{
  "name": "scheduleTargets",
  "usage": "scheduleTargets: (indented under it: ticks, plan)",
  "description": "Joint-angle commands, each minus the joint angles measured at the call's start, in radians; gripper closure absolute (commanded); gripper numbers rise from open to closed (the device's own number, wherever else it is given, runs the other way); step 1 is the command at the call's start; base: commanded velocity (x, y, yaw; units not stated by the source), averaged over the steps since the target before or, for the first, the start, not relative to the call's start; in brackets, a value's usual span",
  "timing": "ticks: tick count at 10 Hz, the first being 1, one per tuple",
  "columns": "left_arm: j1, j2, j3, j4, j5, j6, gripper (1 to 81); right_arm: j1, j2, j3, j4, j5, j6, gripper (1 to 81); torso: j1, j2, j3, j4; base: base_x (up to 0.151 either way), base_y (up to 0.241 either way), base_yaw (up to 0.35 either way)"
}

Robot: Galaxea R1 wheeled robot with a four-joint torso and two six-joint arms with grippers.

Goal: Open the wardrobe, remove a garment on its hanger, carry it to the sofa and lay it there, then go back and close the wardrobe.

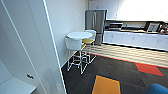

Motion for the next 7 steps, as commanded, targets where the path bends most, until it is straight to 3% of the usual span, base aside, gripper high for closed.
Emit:
scheduleTargets:
  ticks: [1, 7]
  plan:
    - [-0.036, -0.002, 0.001, 0.013, 0.047, 0.003, 1.0, 0.023, 0.007, 0.004, 0.002, -0.055, -0.002, 1.0, 0.0, 0.0, 0.0, 0.0, 0.0, 0.0, 0.305]
    - [-0.036, 0.002, 0.001, 0.013, 0.059, 0.004, 1.0, 0.021, 0.008, -0.004, 0.002, -0.056, -0.002, 1.0, 0.0, 0.0, 0.0, 0.0, 0.0, 0.0, 0.305]
